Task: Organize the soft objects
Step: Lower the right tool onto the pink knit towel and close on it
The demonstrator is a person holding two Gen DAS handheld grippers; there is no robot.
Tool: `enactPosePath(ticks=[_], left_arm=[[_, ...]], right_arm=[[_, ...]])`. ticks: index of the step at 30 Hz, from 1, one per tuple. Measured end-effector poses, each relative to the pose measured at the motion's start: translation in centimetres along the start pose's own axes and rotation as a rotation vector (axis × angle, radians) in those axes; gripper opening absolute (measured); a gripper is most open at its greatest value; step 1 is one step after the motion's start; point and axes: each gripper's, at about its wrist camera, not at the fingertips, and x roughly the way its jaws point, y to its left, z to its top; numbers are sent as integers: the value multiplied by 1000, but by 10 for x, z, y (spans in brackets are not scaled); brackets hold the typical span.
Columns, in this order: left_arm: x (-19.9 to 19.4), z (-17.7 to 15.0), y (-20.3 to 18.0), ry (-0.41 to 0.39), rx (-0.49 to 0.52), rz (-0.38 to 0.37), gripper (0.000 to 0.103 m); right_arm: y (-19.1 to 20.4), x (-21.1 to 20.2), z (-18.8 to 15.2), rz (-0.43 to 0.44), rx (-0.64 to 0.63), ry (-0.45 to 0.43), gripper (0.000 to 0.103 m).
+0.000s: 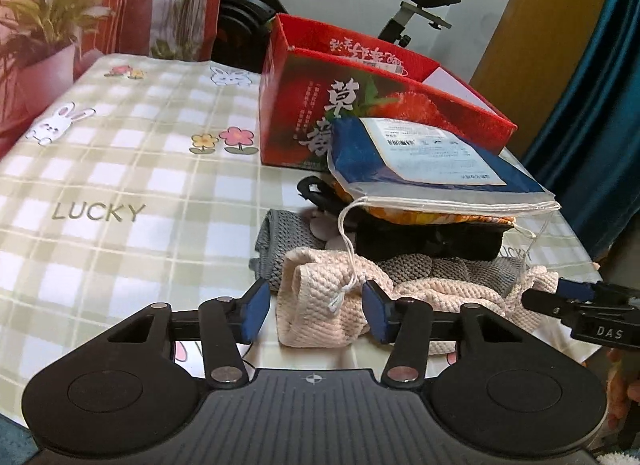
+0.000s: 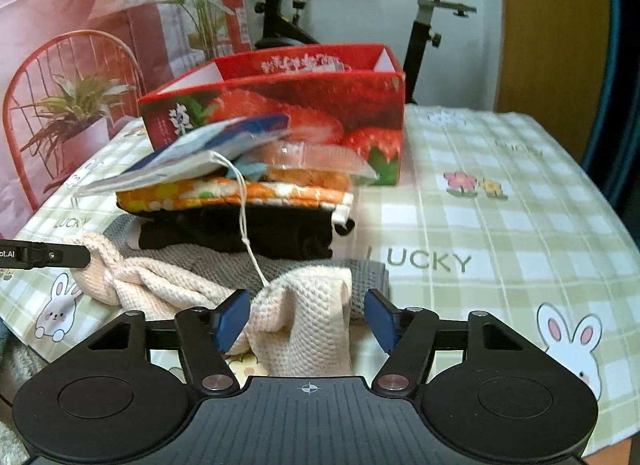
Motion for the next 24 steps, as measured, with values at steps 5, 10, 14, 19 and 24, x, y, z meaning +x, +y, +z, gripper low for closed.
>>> enactPosePath(ticks=[5,10,14,19,24], left_arm=[[6,-3,-1,14,2,-20,46],[5,-4,2,19,-19,-32,42],[9,-5,3,28,-21,-33,42],[16,-7,7,48,-37,-17,24],[14,-7,12,36,-70,-12,16]], right_arm=[[0,2,-1,15,3,11,52],[-1,0,-1,9,7,5,49],[-1,1,-1,10,3,15,47],[-2,0,-2,3,1,11,47],[-7,-2,-1,-8,9,2,38]])
